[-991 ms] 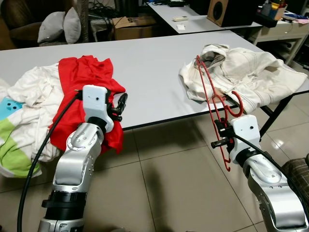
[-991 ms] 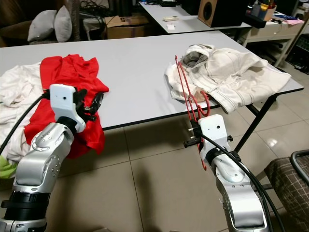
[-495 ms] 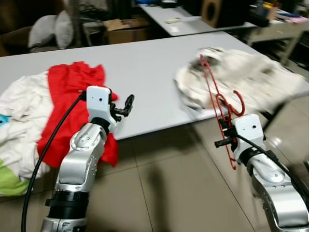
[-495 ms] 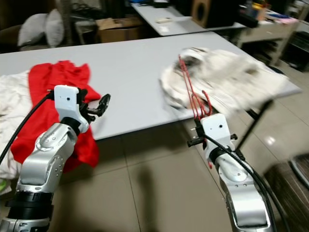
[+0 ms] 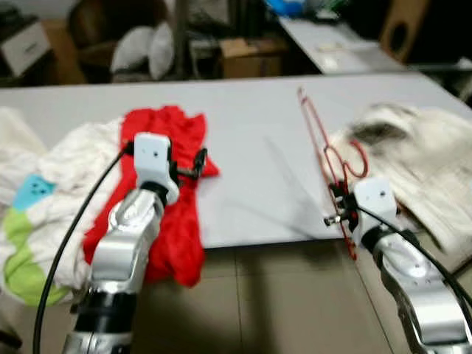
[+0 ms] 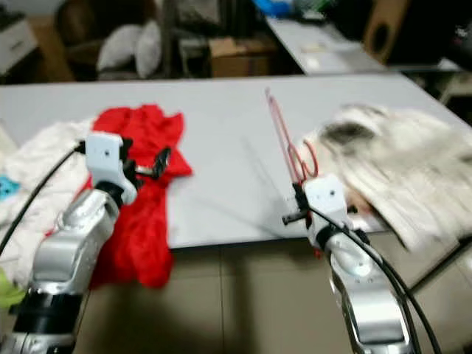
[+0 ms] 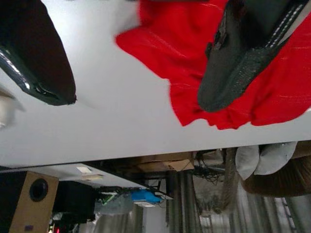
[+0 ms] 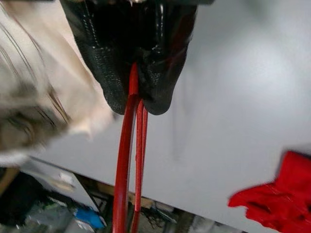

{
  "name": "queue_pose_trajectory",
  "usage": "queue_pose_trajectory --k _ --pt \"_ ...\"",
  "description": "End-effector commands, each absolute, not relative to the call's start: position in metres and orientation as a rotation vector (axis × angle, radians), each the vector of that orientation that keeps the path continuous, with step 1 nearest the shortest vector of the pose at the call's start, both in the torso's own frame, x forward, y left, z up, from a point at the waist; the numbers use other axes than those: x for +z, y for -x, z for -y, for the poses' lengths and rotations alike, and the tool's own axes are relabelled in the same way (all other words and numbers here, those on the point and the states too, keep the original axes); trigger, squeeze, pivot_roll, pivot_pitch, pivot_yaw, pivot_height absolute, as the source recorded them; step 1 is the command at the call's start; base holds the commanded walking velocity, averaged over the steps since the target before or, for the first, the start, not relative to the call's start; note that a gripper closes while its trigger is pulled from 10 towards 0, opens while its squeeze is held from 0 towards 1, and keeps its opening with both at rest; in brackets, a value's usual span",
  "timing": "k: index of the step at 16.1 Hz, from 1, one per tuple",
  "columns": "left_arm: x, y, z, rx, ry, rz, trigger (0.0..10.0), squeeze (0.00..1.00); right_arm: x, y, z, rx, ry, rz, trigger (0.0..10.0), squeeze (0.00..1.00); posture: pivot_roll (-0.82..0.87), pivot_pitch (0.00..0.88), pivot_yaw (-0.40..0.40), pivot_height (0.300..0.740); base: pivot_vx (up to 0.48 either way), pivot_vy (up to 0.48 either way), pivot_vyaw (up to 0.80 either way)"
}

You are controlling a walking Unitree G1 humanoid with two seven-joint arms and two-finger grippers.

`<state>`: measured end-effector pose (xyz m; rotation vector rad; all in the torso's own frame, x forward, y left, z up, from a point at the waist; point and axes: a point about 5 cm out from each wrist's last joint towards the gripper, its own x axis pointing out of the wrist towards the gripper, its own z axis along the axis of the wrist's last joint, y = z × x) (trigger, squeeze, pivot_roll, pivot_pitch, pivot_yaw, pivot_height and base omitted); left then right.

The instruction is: Hang hanger

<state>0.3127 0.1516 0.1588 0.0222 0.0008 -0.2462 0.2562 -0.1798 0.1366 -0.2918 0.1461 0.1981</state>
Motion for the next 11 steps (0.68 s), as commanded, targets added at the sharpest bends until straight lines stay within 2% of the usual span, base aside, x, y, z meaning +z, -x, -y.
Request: queue_pose_trajectory --k 1,3,4,5,9,10,11 --pt "0.151 -0.311 -0.153 -0.312 -0.078 -0.056 10.0 1.00 0.142 -0.258 0.175 0.226 0.304 -0.120 10.0 0.00 -0.08 0.000 0.001 0.740 0.000 0.000 0.00" --pt "0.141 -0.310 -0.156 -0.377 -0.177 -0.119 10.0 0.96 0.142 -0.258 0.175 0.233 0.307 -0.119 10.0 0.00 -0.08 0.000 -0.008 0.740 0.000 0.000 0.00" --pt "0.136 -0.308 -0.159 -0.400 -0.204 -0.148 10.0 0.71 0.140 -0.257 0.174 0.238 0.308 -0.124 10.0 0.00 -0.08 0.000 -0.008 0.740 0.000 0.000 0.00" --pt "0.127 -0.311 -0.163 -0.414 -0.261 -0.202 10.0 0.00 0.138 -0.256 0.177 0.256 0.311 -0.140 10.0 0.00 -0.08 0.000 -0.004 0.740 0.000 0.000 0.00" --pt "0.111 -0.329 -0.184 -0.280 -0.372 -0.355 10.0 0.00 0.138 -0.255 0.176 0.313 0.334 -0.155 10.0 0.00 -0.10 0.000 0.031 0.740 0.000 0.000 0.00" --pt "0.108 -0.329 -0.187 -0.284 -0.379 -0.369 7.5 0.00 0.137 -0.254 0.174 0.315 0.336 -0.155 10.0 0.00 -0.09 0.000 0.031 0.740 0.000 0.000 0.00" --pt "0.104 -0.332 -0.188 -0.272 -0.399 -0.390 0.0 0.00 0.137 -0.254 0.174 0.317 0.333 -0.155 10.0 0.00 -0.09 0.000 0.033 0.740 0.000 0.000 0.00"
